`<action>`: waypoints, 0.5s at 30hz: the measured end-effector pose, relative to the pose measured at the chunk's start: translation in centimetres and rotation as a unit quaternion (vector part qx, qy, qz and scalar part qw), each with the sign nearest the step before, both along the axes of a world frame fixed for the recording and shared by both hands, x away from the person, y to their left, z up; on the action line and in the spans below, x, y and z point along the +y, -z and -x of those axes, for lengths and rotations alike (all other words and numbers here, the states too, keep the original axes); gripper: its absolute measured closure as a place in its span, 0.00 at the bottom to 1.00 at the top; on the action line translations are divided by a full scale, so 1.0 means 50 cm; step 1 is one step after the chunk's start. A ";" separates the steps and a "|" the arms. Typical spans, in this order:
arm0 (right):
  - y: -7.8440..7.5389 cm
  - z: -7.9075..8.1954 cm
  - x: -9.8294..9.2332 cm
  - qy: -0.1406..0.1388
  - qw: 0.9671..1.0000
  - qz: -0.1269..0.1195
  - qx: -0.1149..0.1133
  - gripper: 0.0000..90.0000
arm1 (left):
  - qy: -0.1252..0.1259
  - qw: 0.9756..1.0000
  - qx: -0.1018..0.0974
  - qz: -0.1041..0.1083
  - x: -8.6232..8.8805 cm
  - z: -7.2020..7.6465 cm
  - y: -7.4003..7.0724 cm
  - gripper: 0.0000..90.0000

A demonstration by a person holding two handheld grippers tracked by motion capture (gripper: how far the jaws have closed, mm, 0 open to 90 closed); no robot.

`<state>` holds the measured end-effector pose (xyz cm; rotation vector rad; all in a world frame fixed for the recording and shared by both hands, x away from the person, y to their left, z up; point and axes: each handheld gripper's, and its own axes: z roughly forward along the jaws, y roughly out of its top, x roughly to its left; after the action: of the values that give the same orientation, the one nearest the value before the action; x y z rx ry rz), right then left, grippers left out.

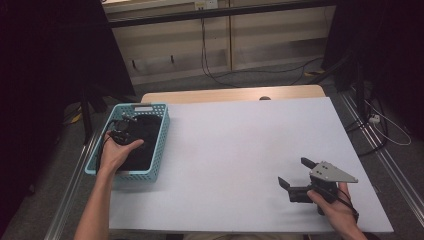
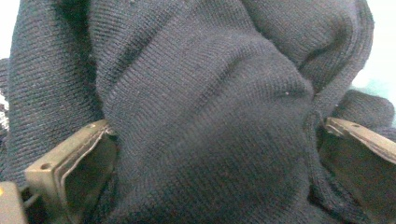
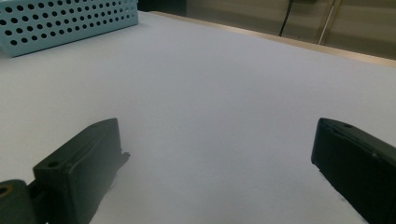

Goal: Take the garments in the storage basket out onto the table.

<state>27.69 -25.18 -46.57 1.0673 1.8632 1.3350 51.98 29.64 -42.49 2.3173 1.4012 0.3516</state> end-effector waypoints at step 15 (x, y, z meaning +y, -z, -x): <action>-0.001 0.004 -0.001 -0.004 1.000 0.000 -0.002 0.02 | 0.023 0.999 -0.021 -0.033 -0.004 0.003 0.015 0.00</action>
<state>27.50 -25.23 -46.51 1.0560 1.8663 1.3416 51.82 29.47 -43.26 2.3764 1.3321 0.4354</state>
